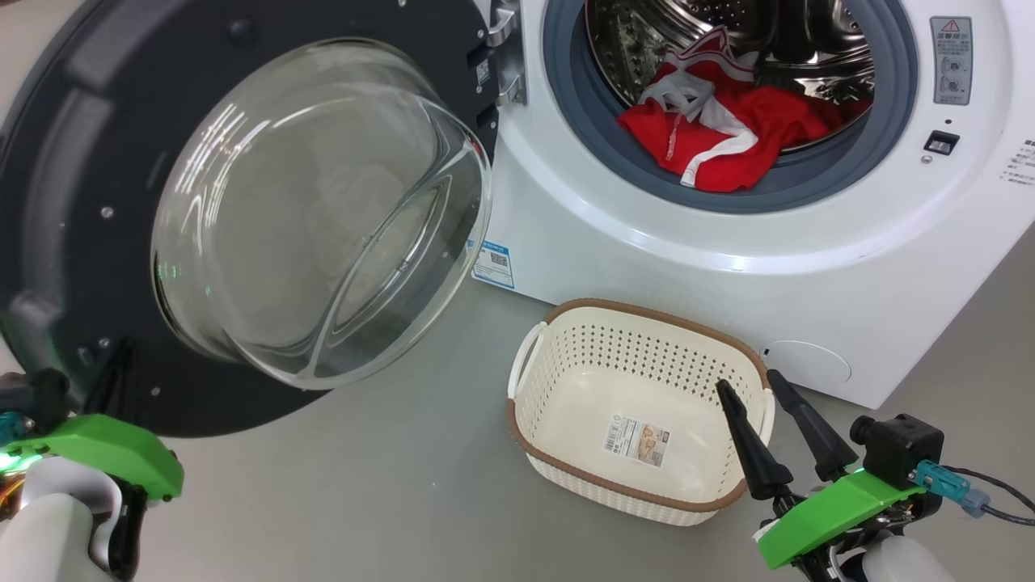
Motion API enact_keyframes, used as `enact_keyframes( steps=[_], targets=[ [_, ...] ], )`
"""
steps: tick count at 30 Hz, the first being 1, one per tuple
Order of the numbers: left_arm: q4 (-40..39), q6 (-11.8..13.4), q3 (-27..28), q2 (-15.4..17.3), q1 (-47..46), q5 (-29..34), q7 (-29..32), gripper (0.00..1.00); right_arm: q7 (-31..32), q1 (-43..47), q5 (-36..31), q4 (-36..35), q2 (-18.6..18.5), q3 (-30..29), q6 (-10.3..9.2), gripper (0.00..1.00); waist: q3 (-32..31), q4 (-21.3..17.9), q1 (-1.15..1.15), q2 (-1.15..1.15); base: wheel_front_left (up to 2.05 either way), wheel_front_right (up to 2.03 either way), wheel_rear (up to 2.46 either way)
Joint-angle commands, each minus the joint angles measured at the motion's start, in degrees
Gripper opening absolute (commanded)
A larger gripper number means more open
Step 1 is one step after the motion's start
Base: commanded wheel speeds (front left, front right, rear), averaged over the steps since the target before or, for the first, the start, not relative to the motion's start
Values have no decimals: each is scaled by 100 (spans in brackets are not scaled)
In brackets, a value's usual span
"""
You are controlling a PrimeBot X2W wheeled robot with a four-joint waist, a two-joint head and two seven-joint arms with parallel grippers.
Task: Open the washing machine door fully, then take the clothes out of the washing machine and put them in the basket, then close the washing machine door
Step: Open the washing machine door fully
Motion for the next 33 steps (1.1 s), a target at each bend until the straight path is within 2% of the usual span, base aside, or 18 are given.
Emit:
enact_keyframes(
  steps=[1, 12, 18, 19, 20, 21, 22, 23, 33],
  targets=[
    [-128, -12, 198, 264, -123, 13, -68, 0, -68, -132, 54, -128, -30, 149, 9, 100, -1, -10, 0, 0, 0, 0, 0],
    [-731, 106, 240, 169, 320, -11, -146, 0, -68, -150, 56, -154, -60, 130, 9, 100, 34, -103, 0, 0, 0, 0, 0],
    [-1231, 260, 245, 119, 629, -8, -156, 0, -68, -163, 58, -164, -50, 139, 9, 100, 35, -187, 0, 0, 0, 0, 0],
    [-1332, 288, 262, 115, 689, -20, -158, 13, -68, -166, 61, -164, -50, 141, 9, 100, 37, -207, 0, 0, 0, 0, 0],
    [-1442, 322, 278, 108, 753, -28, -159, 38, -68, -169, 62, -164, -49, 138, 9, 100, 37, -230, 0, 0, 0, 0, 0],
    [-1567, 352, 290, 99, 820, -32, -161, 52, -68, -171, 65, -165, -49, 135, 9, 100, 38, -251, 0, 0, 0, 0, 0],
    [-1697, 387, 297, 96, 890, -25, -163, 85, -68, -173, 67, -166, -49, 140, 9, 100, 40, -275, 0, 0, 0, 0, 0],
    [-1829, 423, 303, 97, 967, -15, -164, 100, -68, -178, 69, -167, -49, 150, 9, 100, 44, -307, 0, 0, 0, 0, 0],
    [-3327, 892, 345, 40, 1682, -2, -93, 100, -68, -247, 65, -207, -55, 186, 9, 100, 82, -754, 0, 0, 0, 0, 0]
  ],
)
